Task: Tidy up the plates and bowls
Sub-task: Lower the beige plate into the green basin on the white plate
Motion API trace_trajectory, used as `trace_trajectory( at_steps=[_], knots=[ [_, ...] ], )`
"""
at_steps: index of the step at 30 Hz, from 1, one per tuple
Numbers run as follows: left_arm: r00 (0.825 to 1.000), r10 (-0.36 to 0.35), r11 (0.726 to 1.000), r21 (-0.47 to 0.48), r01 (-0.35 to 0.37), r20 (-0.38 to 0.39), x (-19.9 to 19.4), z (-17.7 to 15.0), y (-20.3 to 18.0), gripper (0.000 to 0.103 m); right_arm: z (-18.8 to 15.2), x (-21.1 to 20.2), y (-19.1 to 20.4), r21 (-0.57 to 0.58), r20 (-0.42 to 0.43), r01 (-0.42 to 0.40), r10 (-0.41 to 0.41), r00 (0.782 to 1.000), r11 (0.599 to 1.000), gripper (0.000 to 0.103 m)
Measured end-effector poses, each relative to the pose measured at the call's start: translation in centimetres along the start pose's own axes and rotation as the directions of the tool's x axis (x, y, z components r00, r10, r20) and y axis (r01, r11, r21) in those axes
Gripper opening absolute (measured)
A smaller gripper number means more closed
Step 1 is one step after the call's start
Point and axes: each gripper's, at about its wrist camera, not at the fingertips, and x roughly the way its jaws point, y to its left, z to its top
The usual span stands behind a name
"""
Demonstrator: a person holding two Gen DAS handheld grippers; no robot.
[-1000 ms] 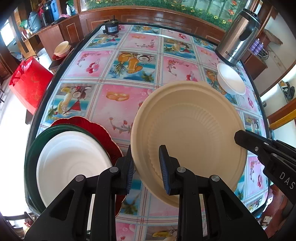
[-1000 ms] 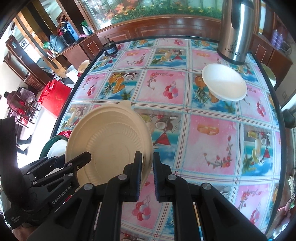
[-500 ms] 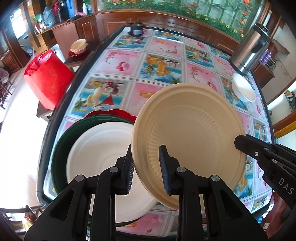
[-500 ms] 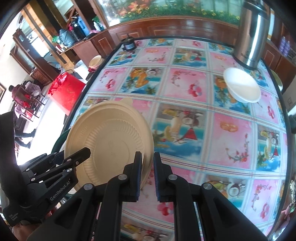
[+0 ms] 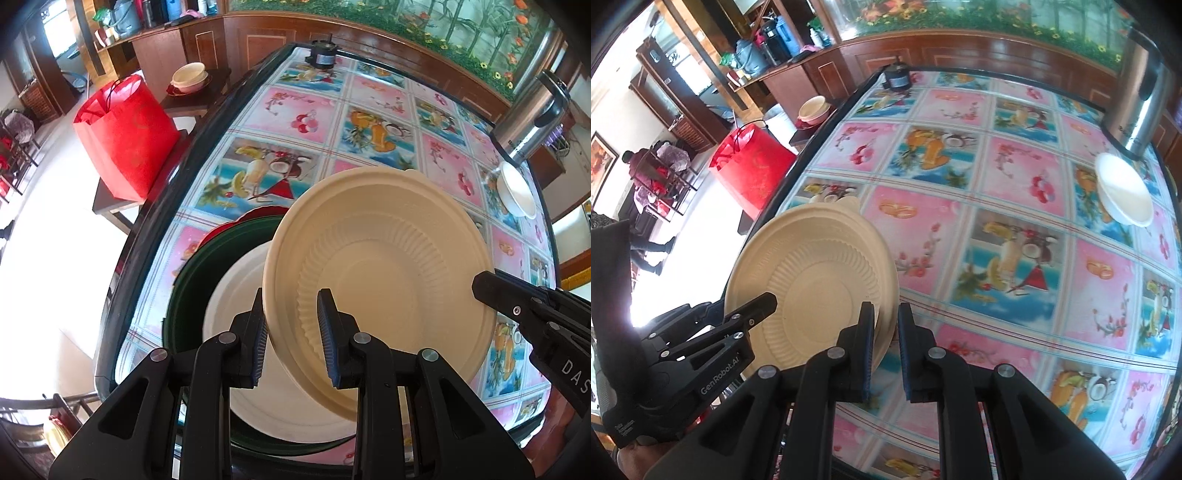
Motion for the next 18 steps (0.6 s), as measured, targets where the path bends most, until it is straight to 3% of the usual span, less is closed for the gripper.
trace_trajectory(
  at_steps=[18],
  knots=[
    [0.999, 0.014, 1.0, -0.009, -0.014, -0.038, 0.8, -1.5, 3.4, 0.025, -0.9, 2.5, 3.6, -0.055, -0.061, 0.005, -0.008, 0.998, 0.998, 0.014]
  ],
)
